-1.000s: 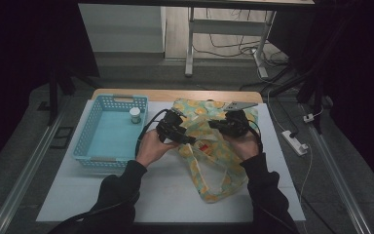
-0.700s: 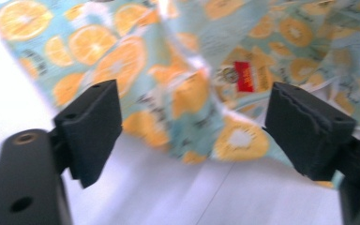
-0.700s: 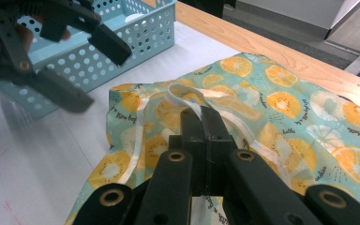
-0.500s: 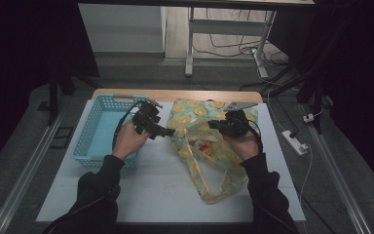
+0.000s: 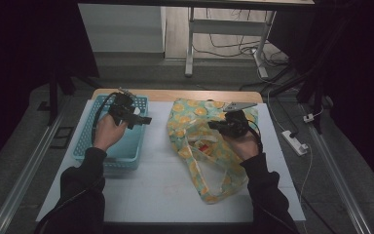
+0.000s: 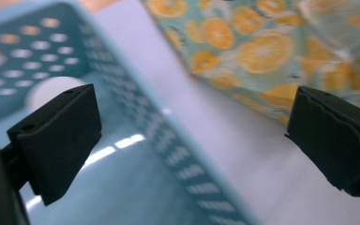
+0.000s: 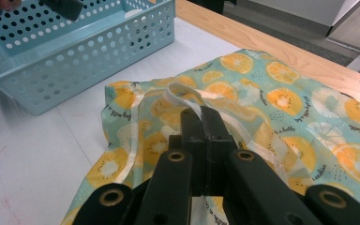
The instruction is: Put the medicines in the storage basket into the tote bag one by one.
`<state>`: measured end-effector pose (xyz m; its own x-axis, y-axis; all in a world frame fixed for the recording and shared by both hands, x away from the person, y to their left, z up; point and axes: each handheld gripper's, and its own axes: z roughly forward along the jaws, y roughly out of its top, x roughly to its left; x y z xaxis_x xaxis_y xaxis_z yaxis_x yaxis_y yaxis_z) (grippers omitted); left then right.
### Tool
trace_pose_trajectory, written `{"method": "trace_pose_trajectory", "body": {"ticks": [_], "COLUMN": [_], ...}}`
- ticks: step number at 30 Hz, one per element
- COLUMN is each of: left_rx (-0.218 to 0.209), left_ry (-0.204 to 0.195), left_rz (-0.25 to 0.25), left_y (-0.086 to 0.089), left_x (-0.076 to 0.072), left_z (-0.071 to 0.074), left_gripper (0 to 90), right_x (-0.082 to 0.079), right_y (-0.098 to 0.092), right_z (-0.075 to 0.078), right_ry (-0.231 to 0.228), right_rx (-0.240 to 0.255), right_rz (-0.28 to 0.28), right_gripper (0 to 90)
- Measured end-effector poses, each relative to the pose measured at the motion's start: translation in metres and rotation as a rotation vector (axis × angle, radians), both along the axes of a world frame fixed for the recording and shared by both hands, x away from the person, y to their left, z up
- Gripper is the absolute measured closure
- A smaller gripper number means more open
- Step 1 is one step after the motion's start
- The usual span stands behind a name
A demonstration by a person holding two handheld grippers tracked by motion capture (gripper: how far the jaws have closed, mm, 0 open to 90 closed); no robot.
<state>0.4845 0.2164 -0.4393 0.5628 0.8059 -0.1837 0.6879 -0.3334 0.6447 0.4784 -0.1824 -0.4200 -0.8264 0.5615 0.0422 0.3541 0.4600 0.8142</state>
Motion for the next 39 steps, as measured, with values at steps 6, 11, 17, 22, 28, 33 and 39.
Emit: {"method": "trace_pose_trajectory", "body": {"ticks": [6,11,17,22,28,33,39], "left_rx": [0.056,0.080,0.119,0.135,0.151,0.180,0.155], "left_ry": [-0.009,0.022,0.060,0.092,0.117,0.102,0.103], "left_rz": [0.064,0.110,0.150,0.166,0.172,0.174,0.170], "left_y": [0.018,0.027,0.027,0.027,0.027,0.024,0.023], "left_x": [0.008,0.018,0.032,0.043,0.052,0.057,0.061], "left_z": [-0.007,-0.016,-0.028,-0.037,-0.046,-0.051,-0.053], "left_gripper": [0.0,0.0,0.0,0.2,1.5,12.8,32.3], "right_x": [0.000,0.000,0.000,0.000,0.000,0.000,0.000], "right_y": [0.001,0.001,0.001,0.000,-0.001,0.000,-0.001], "right_z": [-0.001,-0.001,-0.001,-0.001,0.000,0.000,0.001], "right_ry": [0.003,0.004,0.003,0.003,0.001,0.000,-0.003], "right_rx": [-0.003,-0.004,-0.004,-0.002,0.001,0.001,-0.001], "right_rz": [0.001,0.002,0.002,0.002,0.004,0.006,0.005], "right_gripper": [89.2,89.2,89.2,89.1,89.2,89.2,89.2]}}
